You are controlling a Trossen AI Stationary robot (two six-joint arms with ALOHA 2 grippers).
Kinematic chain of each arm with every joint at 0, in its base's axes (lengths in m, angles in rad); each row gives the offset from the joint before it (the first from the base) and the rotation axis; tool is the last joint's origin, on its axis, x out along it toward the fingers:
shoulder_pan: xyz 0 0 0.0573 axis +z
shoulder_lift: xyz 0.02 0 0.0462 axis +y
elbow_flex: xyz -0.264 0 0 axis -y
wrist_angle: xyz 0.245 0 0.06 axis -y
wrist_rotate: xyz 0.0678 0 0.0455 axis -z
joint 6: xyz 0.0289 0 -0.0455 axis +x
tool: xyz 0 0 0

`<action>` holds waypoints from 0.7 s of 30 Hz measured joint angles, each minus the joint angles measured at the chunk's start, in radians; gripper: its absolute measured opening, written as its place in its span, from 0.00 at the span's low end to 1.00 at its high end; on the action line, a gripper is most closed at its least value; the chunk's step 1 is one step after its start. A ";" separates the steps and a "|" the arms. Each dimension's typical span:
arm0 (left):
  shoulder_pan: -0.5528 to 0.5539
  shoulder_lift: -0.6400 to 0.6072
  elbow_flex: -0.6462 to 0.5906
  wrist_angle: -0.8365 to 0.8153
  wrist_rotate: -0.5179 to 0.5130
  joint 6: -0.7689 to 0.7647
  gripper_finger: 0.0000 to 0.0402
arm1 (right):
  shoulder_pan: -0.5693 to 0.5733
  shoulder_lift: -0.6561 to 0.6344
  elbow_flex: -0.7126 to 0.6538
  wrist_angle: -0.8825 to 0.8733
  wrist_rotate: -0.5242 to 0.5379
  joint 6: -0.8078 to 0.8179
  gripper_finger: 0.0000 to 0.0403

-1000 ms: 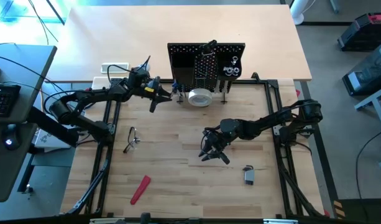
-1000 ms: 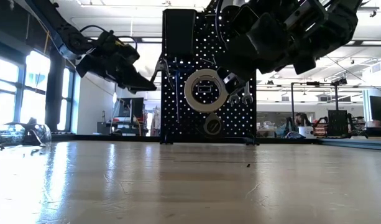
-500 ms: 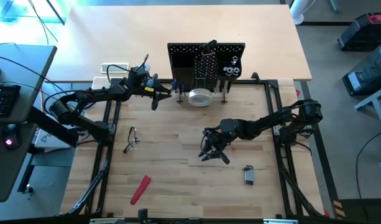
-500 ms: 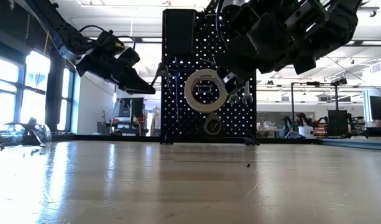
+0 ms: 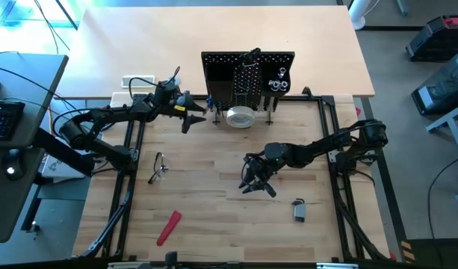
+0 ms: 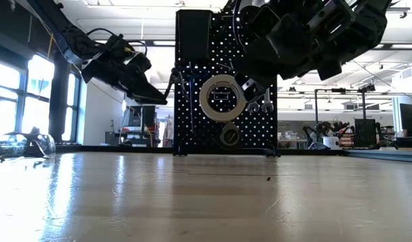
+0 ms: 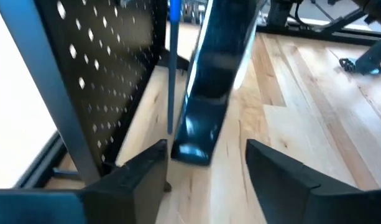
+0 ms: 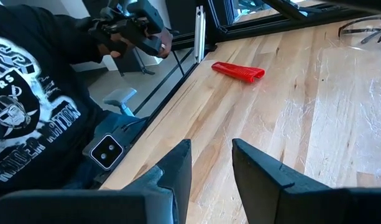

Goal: Hang tools onto peg board
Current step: Put the gray allen hex keys into the left black bin on the peg board

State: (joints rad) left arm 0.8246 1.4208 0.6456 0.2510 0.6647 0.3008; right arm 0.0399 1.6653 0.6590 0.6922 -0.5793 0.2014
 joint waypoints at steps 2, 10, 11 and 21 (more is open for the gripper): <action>0.000 0.000 0.000 -0.030 0.000 0.005 0.56 | 0.000 0.000 0.000 0.000 0.000 0.002 0.27; 0.000 -0.001 -0.001 -0.134 -0.004 0.014 0.66 | 0.000 0.000 0.000 -0.031 0.000 0.001 0.27; 0.000 -0.005 -0.001 -0.136 -0.006 0.005 0.66 | 0.000 0.000 0.000 -0.040 0.000 0.000 0.27; -0.035 -0.143 -0.002 -0.297 -0.150 -0.051 0.66 | 0.001 0.000 0.000 -0.211 -0.043 0.007 0.27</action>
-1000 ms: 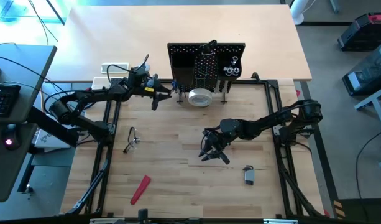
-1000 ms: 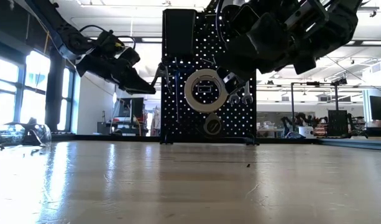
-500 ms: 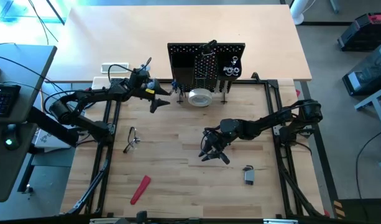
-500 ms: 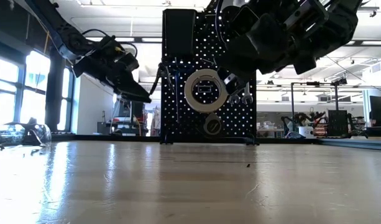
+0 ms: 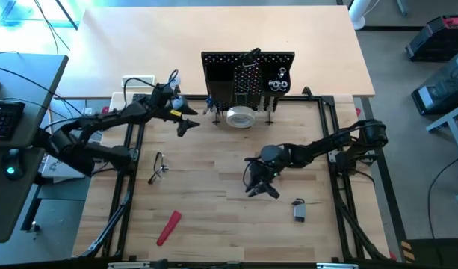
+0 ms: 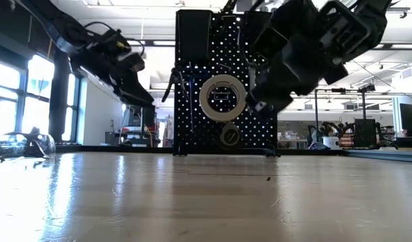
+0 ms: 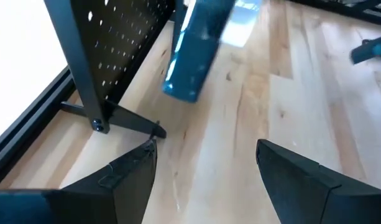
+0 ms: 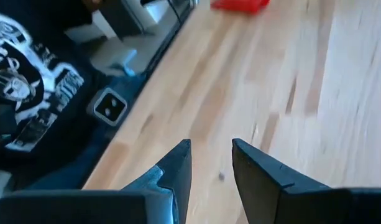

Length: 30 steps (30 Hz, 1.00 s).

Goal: Hang tools onto peg board
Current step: Put the gray allen hex keys into the left black bin on the peg board

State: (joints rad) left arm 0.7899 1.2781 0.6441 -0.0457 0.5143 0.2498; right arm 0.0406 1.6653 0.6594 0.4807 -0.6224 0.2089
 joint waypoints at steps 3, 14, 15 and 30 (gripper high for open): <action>-0.027 -0.063 0.000 -0.054 -0.028 -0.028 0.66 | 0.010 0.000 0.000 -0.078 -0.003 0.000 0.27; -0.230 -0.217 -0.033 -0.180 -0.148 -0.134 0.66 | 0.123 0.000 0.000 -0.353 0.002 0.087 0.27; -0.254 -0.223 -0.042 -0.180 -0.151 -0.148 0.66 | 0.138 0.000 0.000 -0.378 0.002 0.105 0.27; -0.685 -0.232 -0.108 -0.141 -0.340 -0.327 0.66 | 0.380 -0.125 0.000 -0.531 0.132 0.437 0.27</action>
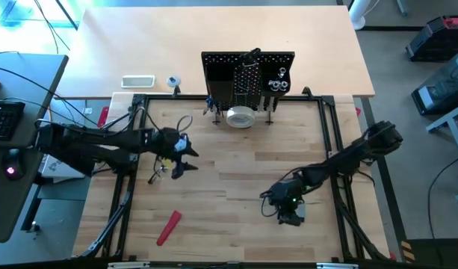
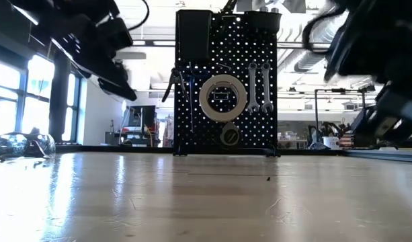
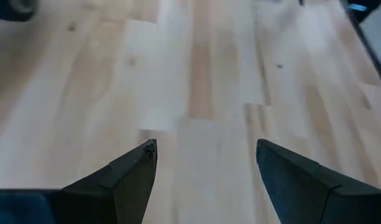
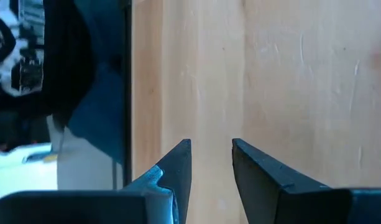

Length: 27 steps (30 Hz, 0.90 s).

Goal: Hang tools onto peg board
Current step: Put the gray allen hex keys into the left black bin on the peg board

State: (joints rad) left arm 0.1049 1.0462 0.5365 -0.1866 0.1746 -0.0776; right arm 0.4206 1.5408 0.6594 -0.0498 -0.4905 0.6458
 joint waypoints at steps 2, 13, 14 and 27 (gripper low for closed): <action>-0.056 0.000 0.000 0.001 -0.033 -0.023 0.66 | 0.035 -0.044 0.000 -0.026 0.060 0.052 0.27; -0.366 0.000 0.001 -0.116 -0.162 -0.228 0.66 | 0.281 -0.241 0.000 -0.208 0.400 0.378 0.27; -0.399 0.000 0.001 -0.133 -0.182 -0.259 0.66 | 0.303 -0.244 0.000 -0.222 0.419 0.418 0.27; -0.680 0.056 0.001 -0.107 -0.471 -0.445 0.66 | 0.469 -0.236 0.000 -0.258 0.550 0.811 0.28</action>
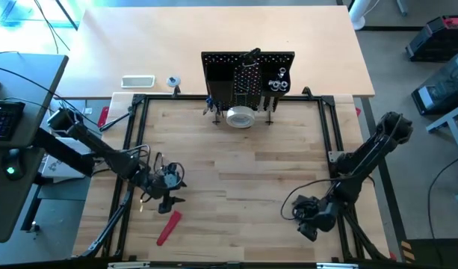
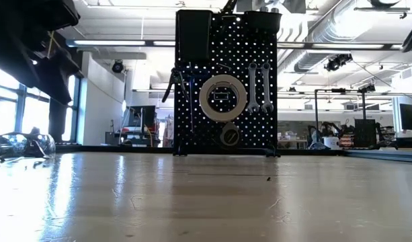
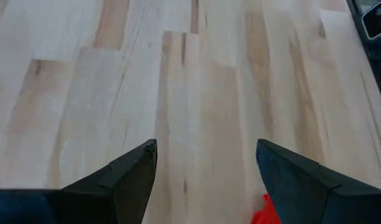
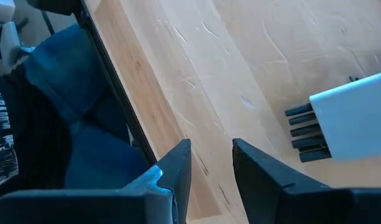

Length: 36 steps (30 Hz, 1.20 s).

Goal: Hang tools onto peg board
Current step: Put the gray allen hex keys into the left black bin on the peg board

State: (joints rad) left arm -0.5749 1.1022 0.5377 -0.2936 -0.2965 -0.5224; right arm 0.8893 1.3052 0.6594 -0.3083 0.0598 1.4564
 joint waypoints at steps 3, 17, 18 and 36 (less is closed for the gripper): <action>-0.002 0.033 0.000 0.032 -0.005 0.008 0.66 | 0.002 0.000 0.000 -0.007 0.011 0.023 0.30; -0.002 0.267 0.000 0.196 0.006 0.058 0.66 | 0.002 0.000 0.000 -0.200 0.048 0.219 0.64; -0.002 0.282 0.000 0.219 0.006 0.065 0.66 | 0.002 0.001 0.000 -0.213 0.050 0.243 0.65; -0.002 0.412 0.001 0.436 0.052 0.170 0.66 | 0.000 0.112 0.000 -0.281 0.073 0.518 0.66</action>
State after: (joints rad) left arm -0.5770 1.5143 0.5385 0.1426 -0.2447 -0.3519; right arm 0.8891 1.4173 0.6594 -0.5897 0.1324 1.9745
